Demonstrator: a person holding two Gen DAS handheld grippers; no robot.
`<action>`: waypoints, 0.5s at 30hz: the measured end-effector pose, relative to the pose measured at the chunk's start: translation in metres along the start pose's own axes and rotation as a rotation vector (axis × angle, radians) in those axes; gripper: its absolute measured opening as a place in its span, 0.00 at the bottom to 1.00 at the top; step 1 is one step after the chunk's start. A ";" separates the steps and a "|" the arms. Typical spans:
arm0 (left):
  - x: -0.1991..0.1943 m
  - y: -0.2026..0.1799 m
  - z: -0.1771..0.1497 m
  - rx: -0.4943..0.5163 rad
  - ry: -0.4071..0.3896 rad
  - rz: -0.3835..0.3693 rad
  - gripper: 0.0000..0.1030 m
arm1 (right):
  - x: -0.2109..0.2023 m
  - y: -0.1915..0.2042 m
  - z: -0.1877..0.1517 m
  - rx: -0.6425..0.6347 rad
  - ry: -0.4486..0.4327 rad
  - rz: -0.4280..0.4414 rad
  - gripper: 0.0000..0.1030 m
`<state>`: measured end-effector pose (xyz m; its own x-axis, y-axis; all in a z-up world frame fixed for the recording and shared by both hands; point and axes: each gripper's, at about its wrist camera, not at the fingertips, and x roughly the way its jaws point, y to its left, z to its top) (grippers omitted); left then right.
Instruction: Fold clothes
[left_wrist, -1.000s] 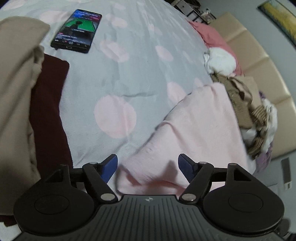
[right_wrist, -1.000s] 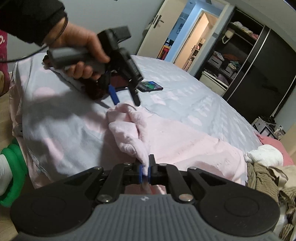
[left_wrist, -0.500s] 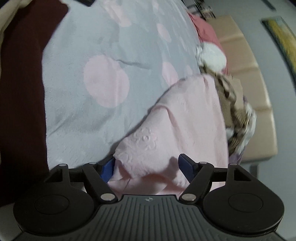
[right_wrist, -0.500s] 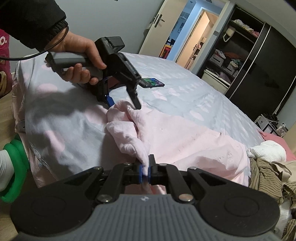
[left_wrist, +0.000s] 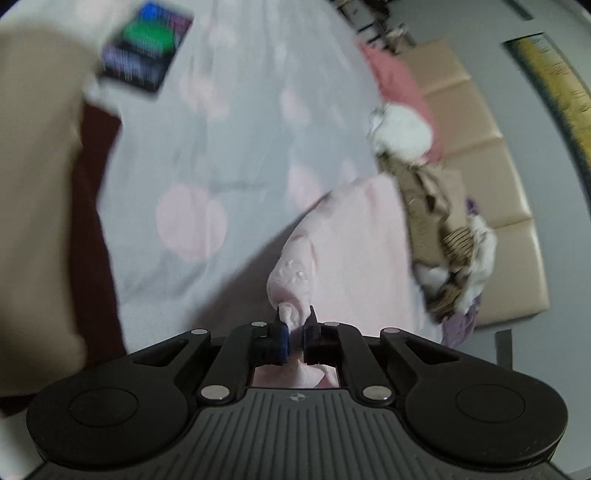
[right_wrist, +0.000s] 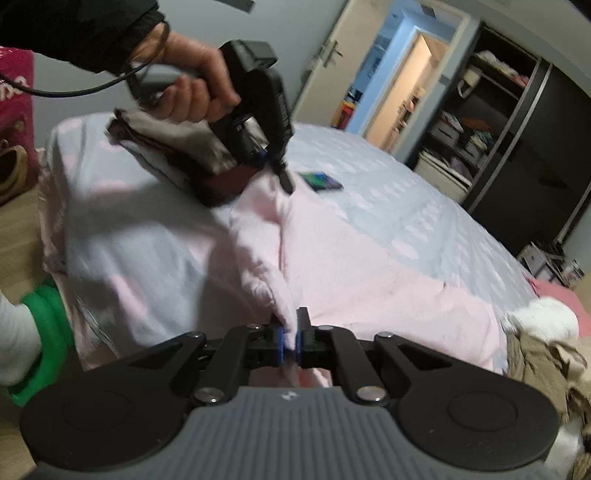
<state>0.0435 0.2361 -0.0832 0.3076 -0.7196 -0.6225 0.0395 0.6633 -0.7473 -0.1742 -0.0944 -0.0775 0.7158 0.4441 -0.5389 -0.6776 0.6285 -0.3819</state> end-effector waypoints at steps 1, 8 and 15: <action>-0.014 -0.003 0.000 0.003 -0.013 0.008 0.05 | 0.000 0.004 0.006 0.001 -0.013 0.013 0.07; -0.072 0.011 -0.028 0.000 -0.025 0.149 0.04 | -0.009 0.040 0.035 0.025 -0.060 0.191 0.07; -0.067 0.037 -0.060 0.013 0.070 0.282 0.05 | 0.004 0.072 0.021 0.020 0.022 0.270 0.07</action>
<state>-0.0330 0.2962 -0.0834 0.2421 -0.5184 -0.8201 -0.0256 0.8416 -0.5395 -0.2165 -0.0340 -0.0908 0.5055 0.5836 -0.6355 -0.8399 0.5015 -0.2075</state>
